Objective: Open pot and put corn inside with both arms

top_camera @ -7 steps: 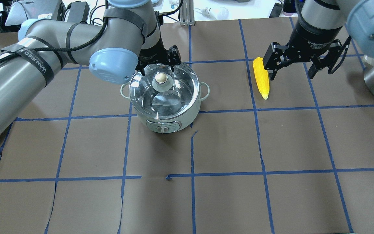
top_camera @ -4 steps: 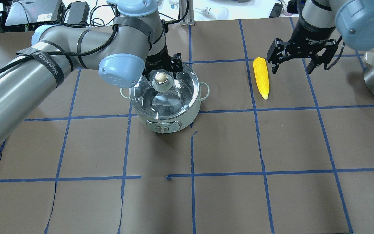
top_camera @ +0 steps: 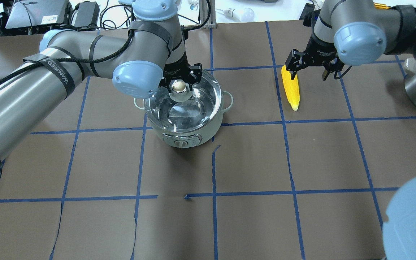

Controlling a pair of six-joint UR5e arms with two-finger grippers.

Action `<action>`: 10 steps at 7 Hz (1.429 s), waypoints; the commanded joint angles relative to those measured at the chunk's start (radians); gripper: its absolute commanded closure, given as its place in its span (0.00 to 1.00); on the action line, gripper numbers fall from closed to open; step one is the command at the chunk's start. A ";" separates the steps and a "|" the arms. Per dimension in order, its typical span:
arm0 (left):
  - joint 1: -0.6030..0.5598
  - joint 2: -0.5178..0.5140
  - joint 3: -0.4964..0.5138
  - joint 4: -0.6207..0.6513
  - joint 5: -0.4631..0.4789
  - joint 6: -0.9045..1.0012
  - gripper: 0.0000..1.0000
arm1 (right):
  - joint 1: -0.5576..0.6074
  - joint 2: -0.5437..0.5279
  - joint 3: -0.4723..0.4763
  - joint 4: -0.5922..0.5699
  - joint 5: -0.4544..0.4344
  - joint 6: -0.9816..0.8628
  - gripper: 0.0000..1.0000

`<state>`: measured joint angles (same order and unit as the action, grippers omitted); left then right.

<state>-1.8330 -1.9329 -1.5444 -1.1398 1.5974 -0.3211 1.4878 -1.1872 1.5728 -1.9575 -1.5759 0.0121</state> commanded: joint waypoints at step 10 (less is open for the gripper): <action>0.610 0.089 -0.150 -0.016 0.012 0.710 0.79 | 0.002 0.225 0.029 -0.349 0.037 -0.003 0.00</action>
<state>-1.3192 -1.8378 -1.5883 -1.2628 1.6129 0.2585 1.4891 -0.9895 1.5996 -2.2560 -1.5600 0.0104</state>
